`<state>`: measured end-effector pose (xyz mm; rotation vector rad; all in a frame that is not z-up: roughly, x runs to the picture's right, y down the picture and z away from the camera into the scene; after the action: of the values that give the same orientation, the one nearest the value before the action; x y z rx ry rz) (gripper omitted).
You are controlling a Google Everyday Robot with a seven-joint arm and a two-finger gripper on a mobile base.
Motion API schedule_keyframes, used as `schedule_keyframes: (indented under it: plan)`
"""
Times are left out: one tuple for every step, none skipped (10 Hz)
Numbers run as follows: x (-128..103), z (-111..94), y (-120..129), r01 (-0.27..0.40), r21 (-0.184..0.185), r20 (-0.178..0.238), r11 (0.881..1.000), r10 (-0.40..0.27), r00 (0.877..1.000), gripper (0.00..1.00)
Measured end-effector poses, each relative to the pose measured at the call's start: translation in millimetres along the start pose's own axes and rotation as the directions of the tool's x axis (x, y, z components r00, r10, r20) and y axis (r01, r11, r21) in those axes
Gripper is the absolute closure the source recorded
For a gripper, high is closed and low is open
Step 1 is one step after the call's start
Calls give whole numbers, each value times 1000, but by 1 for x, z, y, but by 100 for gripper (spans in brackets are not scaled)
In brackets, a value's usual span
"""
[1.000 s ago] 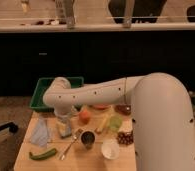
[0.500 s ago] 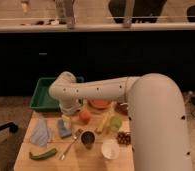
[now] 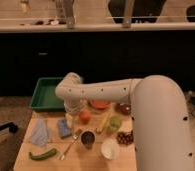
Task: Place apple in purple bowl
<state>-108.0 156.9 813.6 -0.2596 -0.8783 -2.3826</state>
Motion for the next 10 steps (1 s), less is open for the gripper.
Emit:
schedule_keyframes:
  plan:
    - [-2,2,3,-16,6,-18,1000,16,1000,20]
    - [-5,4,7,-34,18,-38,999,35,999,20]
    - [-10,8,12,-49,32,-54,998,51,997,20]
    - [-13,11,18,-58,46,-66,997,61,996,20]
    - [-12,13,22,-59,62,-79,996,63,995,20]
    - [-11,16,25,-55,72,-85,996,61,994,20]
    - [-10,17,28,-53,77,-89,996,60,994,20]
    - [-10,19,32,-52,83,-93,995,59,994,20]
    - [-8,21,37,-51,88,-94,995,59,994,20]
    - [-7,23,40,-48,92,-90,995,57,994,20]
